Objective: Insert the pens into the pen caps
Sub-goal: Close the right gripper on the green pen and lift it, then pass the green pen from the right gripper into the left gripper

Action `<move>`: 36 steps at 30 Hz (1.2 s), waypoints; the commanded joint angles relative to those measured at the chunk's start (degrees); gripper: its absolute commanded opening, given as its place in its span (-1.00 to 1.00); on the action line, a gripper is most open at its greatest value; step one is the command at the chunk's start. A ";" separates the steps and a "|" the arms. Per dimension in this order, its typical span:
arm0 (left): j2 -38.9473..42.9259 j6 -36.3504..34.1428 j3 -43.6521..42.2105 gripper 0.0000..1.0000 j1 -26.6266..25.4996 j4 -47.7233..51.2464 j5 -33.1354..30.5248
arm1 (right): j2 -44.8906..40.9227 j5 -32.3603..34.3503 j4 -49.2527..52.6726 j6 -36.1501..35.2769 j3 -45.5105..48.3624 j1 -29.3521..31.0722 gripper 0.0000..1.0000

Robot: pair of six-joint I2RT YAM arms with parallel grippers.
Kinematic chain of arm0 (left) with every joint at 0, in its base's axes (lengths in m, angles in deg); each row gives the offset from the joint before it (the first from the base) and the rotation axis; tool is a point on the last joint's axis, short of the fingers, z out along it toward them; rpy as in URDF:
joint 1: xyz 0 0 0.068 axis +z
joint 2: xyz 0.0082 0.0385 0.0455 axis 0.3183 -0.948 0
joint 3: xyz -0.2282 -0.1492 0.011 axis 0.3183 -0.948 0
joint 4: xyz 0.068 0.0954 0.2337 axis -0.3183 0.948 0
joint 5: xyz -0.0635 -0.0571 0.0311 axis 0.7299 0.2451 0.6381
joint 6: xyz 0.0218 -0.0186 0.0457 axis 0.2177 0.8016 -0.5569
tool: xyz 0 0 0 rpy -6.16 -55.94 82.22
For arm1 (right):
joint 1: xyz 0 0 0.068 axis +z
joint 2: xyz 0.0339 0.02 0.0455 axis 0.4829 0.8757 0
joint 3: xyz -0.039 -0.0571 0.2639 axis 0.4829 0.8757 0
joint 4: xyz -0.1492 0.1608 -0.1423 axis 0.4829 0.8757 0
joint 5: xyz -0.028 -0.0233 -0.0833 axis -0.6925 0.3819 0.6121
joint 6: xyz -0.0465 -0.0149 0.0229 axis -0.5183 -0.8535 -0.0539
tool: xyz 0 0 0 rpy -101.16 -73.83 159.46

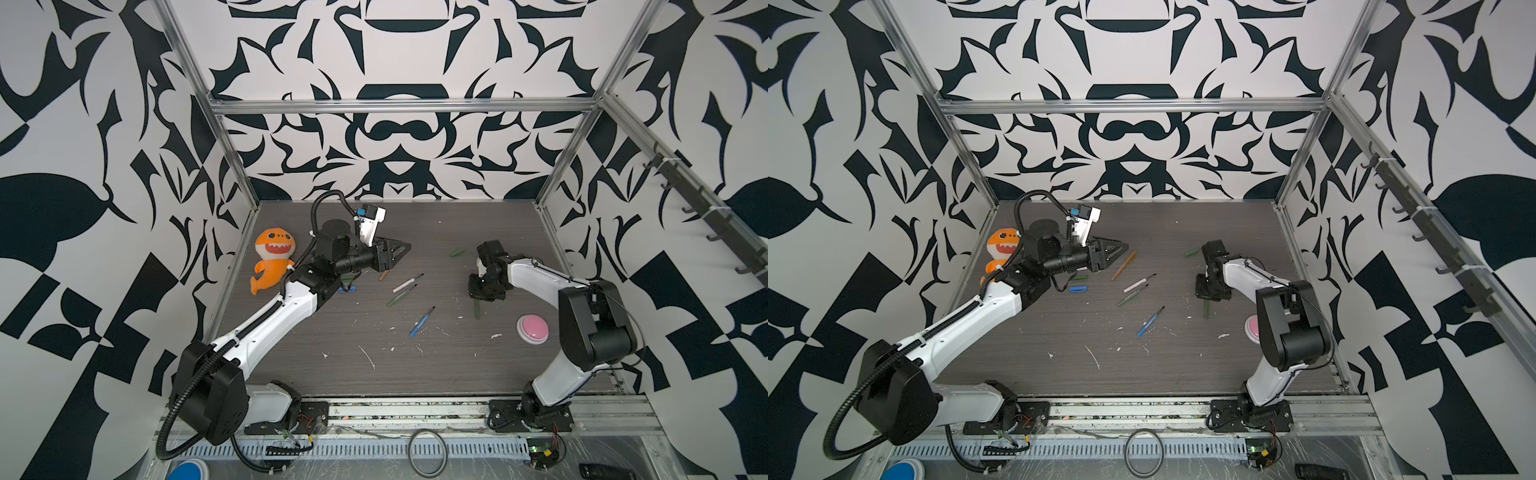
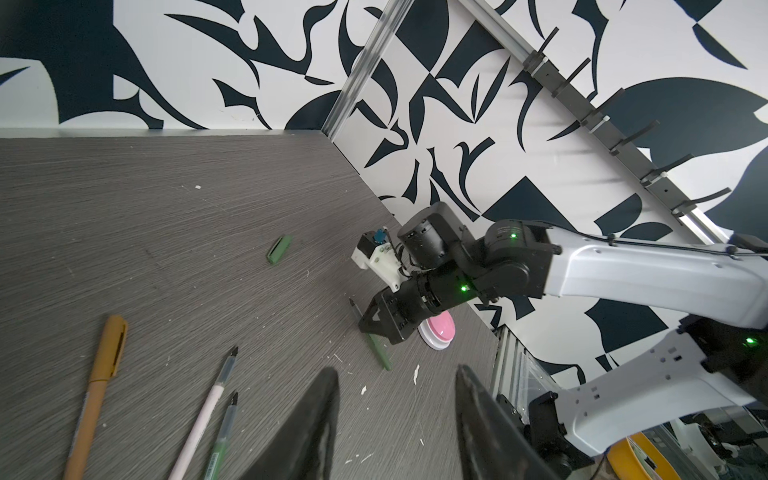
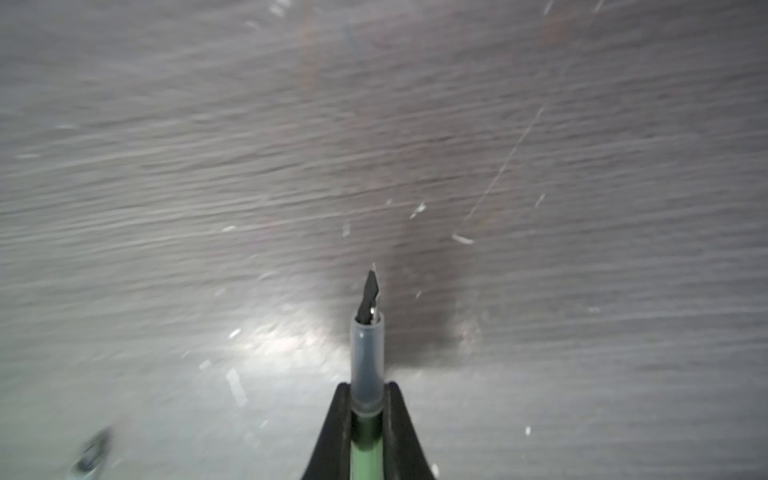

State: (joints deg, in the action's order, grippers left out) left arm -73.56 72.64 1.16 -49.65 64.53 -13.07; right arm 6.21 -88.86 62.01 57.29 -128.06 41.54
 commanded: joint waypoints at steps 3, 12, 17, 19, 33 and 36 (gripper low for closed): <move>0.48 -0.71 -1.48 -0.01 0.16 -4.60 3.30 | -15.45 -5.29 -11.12 4.29 2.65 3.93 -0.83; -0.44 0.43 -4.30 0.26 0.15 -11.53 7.35 | -30.27 -2.34 -28.32 9.11 4.69 16.42 -0.84; -2.44 1.44 -3.73 0.24 -0.19 -13.12 11.43 | -32.33 -2.33 -37.01 12.48 5.44 20.83 -0.84; -2.76 1.29 -3.47 0.24 -0.70 -13.12 12.52 | -32.56 -2.27 -38.91 12.94 5.13 22.07 -0.84; -3.95 1.18 -2.76 -0.03 -2.74 -13.38 16.14 | -30.28 -2.20 -45.89 14.10 3.36 27.84 -0.85; -4.21 1.52 -2.67 -0.20 -2.78 -13.50 16.24 | -29.37 -2.33 -45.88 13.93 3.06 28.53 -0.85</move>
State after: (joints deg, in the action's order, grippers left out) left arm -77.45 73.93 -2.78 -52.34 52.67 1.71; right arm -23.51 -91.39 19.61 70.86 -122.75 69.45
